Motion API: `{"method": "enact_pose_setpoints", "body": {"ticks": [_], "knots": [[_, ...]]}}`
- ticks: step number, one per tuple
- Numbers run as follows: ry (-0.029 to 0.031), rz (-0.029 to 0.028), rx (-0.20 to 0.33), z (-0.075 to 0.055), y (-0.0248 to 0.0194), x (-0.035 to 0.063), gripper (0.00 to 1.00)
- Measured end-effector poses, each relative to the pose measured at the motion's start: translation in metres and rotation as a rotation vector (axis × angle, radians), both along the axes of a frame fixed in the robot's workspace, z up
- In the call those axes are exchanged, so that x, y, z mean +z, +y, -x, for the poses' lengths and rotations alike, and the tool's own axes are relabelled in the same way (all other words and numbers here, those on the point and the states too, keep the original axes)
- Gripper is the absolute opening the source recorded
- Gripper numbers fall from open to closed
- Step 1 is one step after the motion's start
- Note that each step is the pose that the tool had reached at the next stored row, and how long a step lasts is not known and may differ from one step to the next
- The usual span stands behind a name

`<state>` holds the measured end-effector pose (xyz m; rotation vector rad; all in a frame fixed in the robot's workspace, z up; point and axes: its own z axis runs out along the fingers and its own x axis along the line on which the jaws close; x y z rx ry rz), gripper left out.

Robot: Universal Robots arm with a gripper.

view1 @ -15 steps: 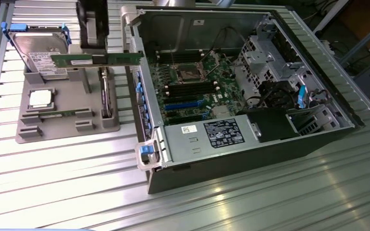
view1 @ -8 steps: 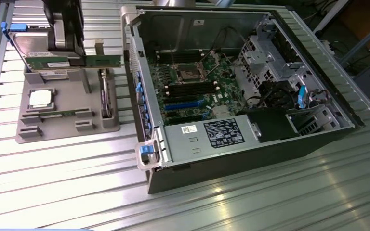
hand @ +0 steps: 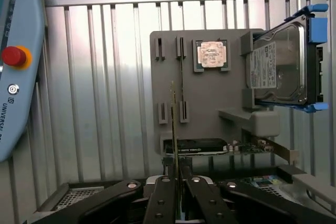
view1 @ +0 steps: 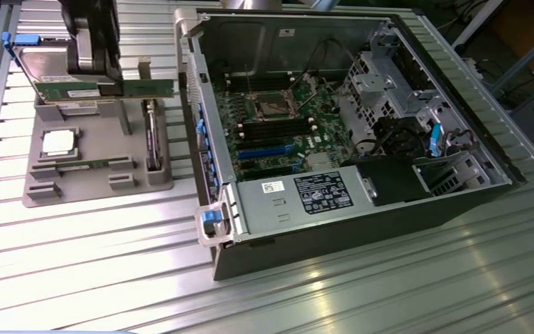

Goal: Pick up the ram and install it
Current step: 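Pick up the ram and move it above insertion slot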

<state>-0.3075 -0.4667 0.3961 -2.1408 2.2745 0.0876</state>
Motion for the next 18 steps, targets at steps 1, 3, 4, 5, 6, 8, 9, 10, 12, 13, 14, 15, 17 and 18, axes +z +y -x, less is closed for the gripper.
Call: {"method": "enact_pose_setpoints", "body": {"ticks": [1, 3, 4, 5, 6, 8, 9, 10, 12, 13, 14, 15, 17, 18], "knots": [[0.0002, 0.0000, 0.000, -0.006, 0.0000, 0.0000, 0.14], [0.0042, 0.0000, 0.000, -0.024, 0.0000, -0.0001, 0.14], [0.0047, 0.0001, 0.000, -0.029, 0.0000, 0.0000, 0.14], [0.0055, 0.0001, 0.000, -0.036, 0.0000, 0.0000, 0.14], [0.0062, 0.0001, 0.000, -0.044, 0.0000, 0.0001, 0.14], [0.0078, -0.0002, 0.000, -0.057, 0.0000, -0.0001, 0.14], [0.0096, 0.0001, 0.000, -0.062, 0.0000, 0.0001, 0.14], [0.0153, -0.0001, 0.000, -0.068, 0.0000, 0.0002, 0.14], [0.0163, 0.0000, 0.000, -0.069, 0.0000, 0.0003, 0.14], [0.0163, 0.0000, 0.001, -0.071, 0.0001, 0.0003, 0.14], [0.0163, 0.0000, 0.001, -0.075, 0.0000, 0.0003, 0.14], [0.0163, 0.0000, 0.003, -0.083, 0.0000, 0.0004, 0.14], [0.0163, -0.0005, 0.008, -0.101, 0.0000, 0.0012, 0.14], [0.0162, -0.0011, 0.012, -0.111, 0.0000, 0.0016, 0.14]]}}
